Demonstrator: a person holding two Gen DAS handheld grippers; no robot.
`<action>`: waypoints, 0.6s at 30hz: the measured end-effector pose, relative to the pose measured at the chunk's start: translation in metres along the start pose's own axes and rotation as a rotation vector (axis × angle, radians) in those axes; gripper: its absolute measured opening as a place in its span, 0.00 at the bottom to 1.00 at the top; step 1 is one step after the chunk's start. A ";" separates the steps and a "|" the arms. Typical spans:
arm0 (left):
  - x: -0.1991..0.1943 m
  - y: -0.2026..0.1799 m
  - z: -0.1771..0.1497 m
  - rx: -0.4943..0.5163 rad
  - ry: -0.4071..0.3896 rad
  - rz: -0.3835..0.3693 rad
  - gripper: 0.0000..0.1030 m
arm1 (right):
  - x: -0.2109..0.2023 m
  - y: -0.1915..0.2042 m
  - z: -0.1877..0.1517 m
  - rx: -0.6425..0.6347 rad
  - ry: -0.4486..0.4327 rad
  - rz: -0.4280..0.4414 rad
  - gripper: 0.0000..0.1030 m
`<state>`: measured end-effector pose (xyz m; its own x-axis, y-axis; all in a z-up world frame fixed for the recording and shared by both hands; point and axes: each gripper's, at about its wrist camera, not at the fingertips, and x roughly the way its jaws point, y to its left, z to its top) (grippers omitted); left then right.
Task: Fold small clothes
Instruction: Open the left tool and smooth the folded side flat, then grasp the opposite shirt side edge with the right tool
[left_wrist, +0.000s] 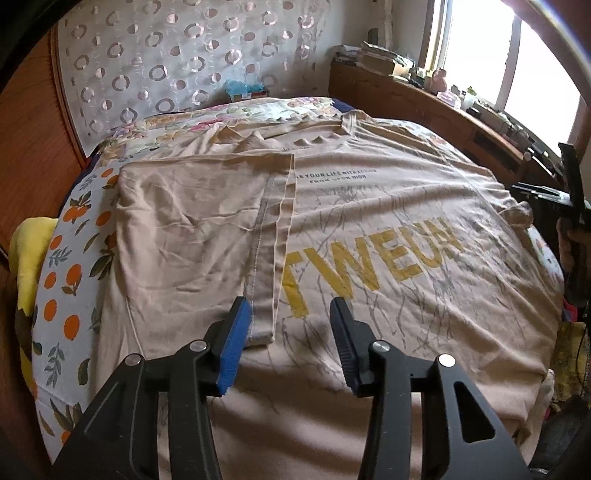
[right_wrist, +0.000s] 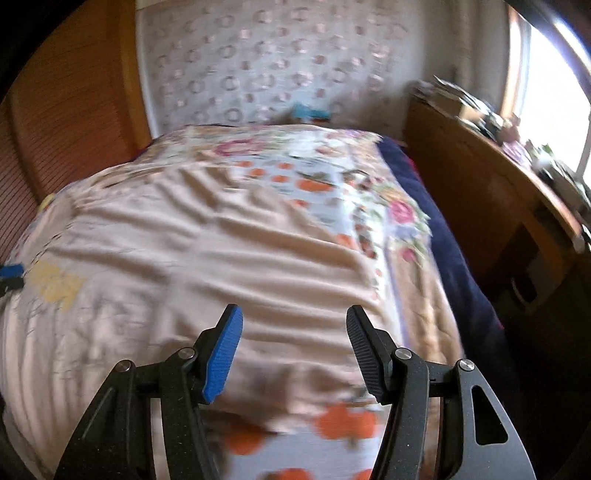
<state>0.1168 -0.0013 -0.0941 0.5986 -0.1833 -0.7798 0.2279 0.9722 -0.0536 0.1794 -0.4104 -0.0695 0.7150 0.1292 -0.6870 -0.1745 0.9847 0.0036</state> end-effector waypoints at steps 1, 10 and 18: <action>0.000 -0.001 0.000 0.003 0.001 0.003 0.46 | 0.004 -0.009 -0.001 0.022 0.013 -0.007 0.59; 0.008 -0.013 0.007 0.023 0.017 -0.022 0.72 | 0.020 -0.045 -0.003 0.135 0.080 0.060 0.55; 0.010 -0.016 0.006 0.024 0.007 -0.001 0.76 | 0.014 -0.057 0.000 0.152 0.087 0.161 0.30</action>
<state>0.1240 -0.0200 -0.0972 0.5932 -0.1828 -0.7840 0.2469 0.9683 -0.0390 0.1998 -0.4643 -0.0795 0.6242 0.2817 -0.7287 -0.1731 0.9594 0.2226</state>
